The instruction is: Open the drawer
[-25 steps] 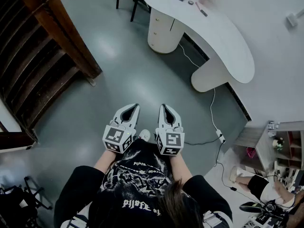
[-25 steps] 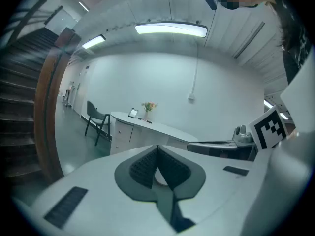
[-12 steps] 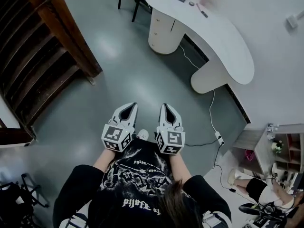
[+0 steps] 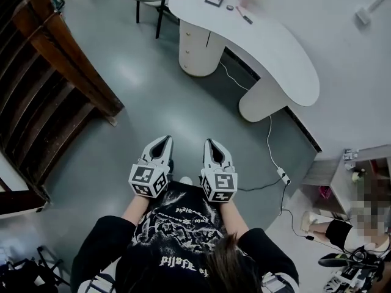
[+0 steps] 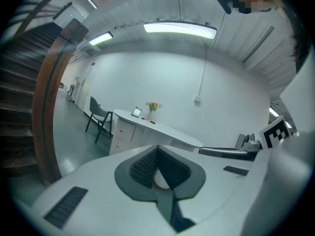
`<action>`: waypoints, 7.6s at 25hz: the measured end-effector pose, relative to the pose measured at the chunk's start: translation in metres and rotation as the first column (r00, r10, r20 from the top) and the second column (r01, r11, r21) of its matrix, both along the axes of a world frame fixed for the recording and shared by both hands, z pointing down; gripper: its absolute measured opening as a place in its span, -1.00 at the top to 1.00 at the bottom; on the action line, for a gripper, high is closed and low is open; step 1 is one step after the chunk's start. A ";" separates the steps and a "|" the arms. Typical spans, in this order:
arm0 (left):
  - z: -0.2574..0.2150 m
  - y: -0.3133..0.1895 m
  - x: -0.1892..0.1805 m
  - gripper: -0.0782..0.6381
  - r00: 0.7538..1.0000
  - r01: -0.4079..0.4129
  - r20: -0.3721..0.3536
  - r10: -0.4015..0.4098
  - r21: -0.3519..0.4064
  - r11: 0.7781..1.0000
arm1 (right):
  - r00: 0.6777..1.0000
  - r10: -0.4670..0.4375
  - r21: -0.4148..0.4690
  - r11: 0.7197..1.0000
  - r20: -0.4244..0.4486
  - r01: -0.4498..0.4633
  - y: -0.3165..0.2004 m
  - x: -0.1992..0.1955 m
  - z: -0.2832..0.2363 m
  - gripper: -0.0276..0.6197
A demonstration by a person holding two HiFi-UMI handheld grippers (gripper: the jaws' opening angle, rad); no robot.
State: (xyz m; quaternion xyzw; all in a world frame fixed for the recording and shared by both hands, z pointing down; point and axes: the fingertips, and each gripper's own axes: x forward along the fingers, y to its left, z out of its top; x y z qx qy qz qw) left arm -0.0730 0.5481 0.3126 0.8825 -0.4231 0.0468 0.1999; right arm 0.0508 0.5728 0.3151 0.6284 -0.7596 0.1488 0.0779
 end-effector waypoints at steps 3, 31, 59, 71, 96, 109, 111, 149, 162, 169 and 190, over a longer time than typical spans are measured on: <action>-0.004 -0.025 0.006 0.73 0.998 -0.045 0.033 0.045 0.020 0.999 | 0.999 0.034 -0.003 0.999 -0.015 -0.034 -0.021 0.008 0.001 0.83; -0.014 -0.290 -0.049 0.73 0.979 -0.200 0.053 0.198 0.022 0.980 | 0.982 0.169 -0.008 0.985 -0.088 -0.171 -0.257 -0.053 -0.009 0.83; 0.007 -0.374 -0.043 0.73 0.987 -0.149 0.065 0.149 0.002 0.989 | 0.991 0.083 -0.043 0.995 -0.106 -0.088 -0.350 -0.038 0.011 0.83; 0.017 -0.452 0.035 0.73 0.985 -0.099 0.140 0.102 -0.023 0.995 | 0.999 0.014 -0.073 0.997 -0.031 -0.016 -0.452 0.046 0.022 0.83; 0.038 -0.568 0.137 0.73 0.988 0.059 0.146 -0.050 -0.057 0.997 | 0.985 -0.173 -0.113 0.979 -0.023 0.169 -0.574 0.141 0.039 0.83; 0.058 -0.606 0.108 0.73 0.980 0.035 0.200 -0.018 -0.079 0.996 | 0.993 -0.114 -0.155 0.981 0.006 0.114 -0.602 0.108 0.052 0.83; 0.066 -0.612 0.103 0.73 0.979 0.019 0.202 -0.001 -0.088 0.996 | 0.993 -0.117 -0.162 0.980 0.004 0.116 -0.608 0.102 0.057 0.83; 0.262 -0.730 0.102 0.72 0.976 -0.070 0.200 0.083 -0.071 0.995 | 0.996 -0.089 -0.185 0.979 -0.018 0.084 -0.701 0.048 0.229 0.83; 0.318 -0.774 0.147 0.39 0.962 -0.137 0.228 0.148 -0.062 0.989 | 0.999 -0.052 -0.242 0.969 0.015 0.054 -0.711 0.058 0.270 0.83; 0.342 -0.806 0.147 0.20 0.964 -0.109 0.235 0.128 -0.094 0.990 | 0.992 -0.124 -0.256 0.958 0.031 0.127 -0.713 0.045 0.271 0.83; 0.366 -0.839 0.170 0.21 0.924 -0.188 0.331 0.192 -0.045 0.981 | 0.961 -0.275 -0.280 0.924 -0.019 0.259 -0.720 0.040 0.282 0.83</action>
